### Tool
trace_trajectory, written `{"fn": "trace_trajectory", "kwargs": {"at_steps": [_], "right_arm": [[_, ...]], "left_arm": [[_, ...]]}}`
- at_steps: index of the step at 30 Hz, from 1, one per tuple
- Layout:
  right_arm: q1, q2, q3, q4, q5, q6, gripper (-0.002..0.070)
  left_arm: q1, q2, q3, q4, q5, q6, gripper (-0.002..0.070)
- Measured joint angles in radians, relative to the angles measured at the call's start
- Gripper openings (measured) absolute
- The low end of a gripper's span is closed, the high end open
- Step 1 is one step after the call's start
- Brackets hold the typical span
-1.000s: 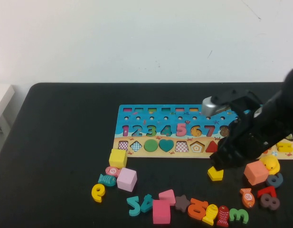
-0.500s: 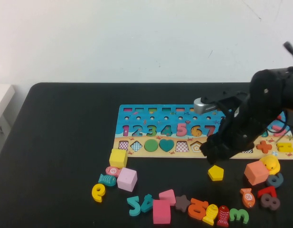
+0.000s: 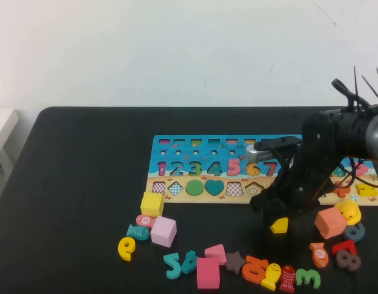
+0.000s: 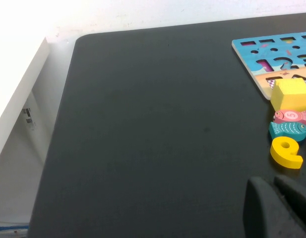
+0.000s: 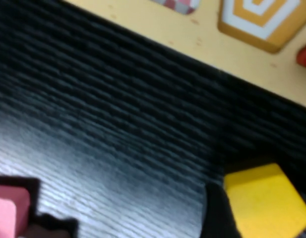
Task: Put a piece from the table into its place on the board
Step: Pick up the "Pentagon"
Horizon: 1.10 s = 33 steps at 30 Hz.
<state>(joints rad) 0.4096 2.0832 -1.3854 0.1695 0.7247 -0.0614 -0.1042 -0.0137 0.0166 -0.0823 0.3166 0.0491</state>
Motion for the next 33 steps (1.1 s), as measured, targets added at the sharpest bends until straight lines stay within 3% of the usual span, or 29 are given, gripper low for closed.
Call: {"fn": "trace_trajectory", "kwargs": {"at_steps": [13,20,33], "right_arm": [[0.001,0.031,-0.008,0.002,-0.005,0.0,0.0425],[0.002,0.037,-0.026,-0.003,0.012,0.0,0.0373],[0.002,0.039,-0.218,-0.007,0.115,-0.089,0.037]], "left_arm": [[0.0,0.0,0.0,0.0,0.0,0.0,-0.0002],[0.0,0.0,0.0,0.0,0.0,0.0,-0.0002],[0.0,0.0,0.0,0.0,0.0,0.002,-0.0002]]}}
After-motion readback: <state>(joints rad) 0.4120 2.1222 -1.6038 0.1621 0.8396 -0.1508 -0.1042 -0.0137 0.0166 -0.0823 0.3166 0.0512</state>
